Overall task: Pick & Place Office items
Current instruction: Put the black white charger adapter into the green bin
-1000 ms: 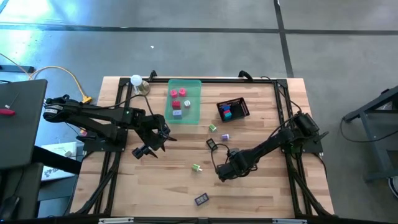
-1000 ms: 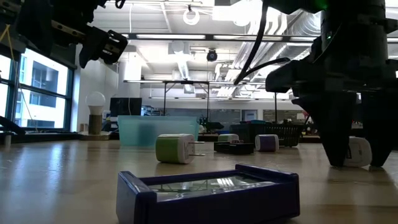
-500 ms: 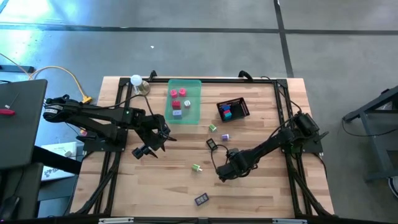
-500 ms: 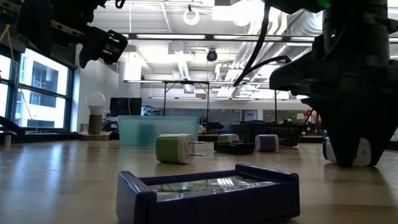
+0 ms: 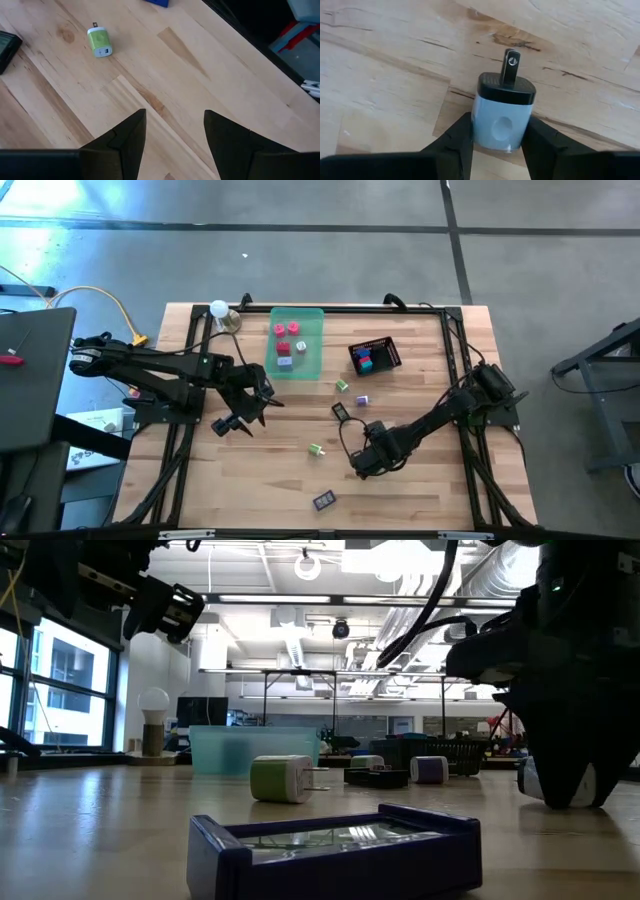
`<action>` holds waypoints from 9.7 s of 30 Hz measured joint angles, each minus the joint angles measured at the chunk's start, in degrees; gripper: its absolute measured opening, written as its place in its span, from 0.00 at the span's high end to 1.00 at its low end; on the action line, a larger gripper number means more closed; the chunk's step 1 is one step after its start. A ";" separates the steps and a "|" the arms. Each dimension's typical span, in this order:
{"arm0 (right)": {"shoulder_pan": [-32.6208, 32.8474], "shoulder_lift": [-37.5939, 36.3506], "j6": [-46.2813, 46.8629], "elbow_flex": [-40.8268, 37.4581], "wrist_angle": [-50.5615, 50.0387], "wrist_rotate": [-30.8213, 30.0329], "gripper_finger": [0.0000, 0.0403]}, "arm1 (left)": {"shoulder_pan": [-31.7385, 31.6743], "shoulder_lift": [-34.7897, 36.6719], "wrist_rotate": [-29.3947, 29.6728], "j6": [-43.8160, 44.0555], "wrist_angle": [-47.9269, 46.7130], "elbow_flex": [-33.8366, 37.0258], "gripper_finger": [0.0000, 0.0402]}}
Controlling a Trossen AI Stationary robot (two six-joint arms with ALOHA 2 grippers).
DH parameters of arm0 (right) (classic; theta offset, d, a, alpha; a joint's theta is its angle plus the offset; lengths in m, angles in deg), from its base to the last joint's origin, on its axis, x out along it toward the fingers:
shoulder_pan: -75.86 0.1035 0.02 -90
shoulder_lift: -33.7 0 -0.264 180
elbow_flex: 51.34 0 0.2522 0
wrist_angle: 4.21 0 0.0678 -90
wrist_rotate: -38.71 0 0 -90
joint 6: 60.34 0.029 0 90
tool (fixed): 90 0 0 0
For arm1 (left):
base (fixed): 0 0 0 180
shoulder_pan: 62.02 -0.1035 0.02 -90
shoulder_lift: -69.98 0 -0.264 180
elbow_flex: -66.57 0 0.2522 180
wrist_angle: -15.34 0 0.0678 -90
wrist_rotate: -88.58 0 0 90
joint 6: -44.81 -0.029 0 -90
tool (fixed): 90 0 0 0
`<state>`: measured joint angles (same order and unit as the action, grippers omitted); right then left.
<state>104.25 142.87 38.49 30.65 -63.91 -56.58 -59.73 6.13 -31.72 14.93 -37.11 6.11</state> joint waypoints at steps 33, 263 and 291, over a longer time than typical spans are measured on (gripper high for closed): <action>2.42 0.07 -11.98 -0.02 20.36 -23.21 0.70 | 0.00 0.00 0.37 7.86 5.41 0.00 0.52; -4.19 -5.68 -67.14 0.04 26.82 -2.25 0.40 | 29.32 -26.04 61.25 57.83 27.55 -7.45 0.69; 0.19 -5.68 -70.40 0.04 26.38 -1.85 0.40 | -14.65 -27.54 36.28 53.13 -5.65 -29.07 0.69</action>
<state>104.44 137.18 -31.91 30.69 -37.53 -58.43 -74.38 -21.41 4.55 68.06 -42.77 -22.96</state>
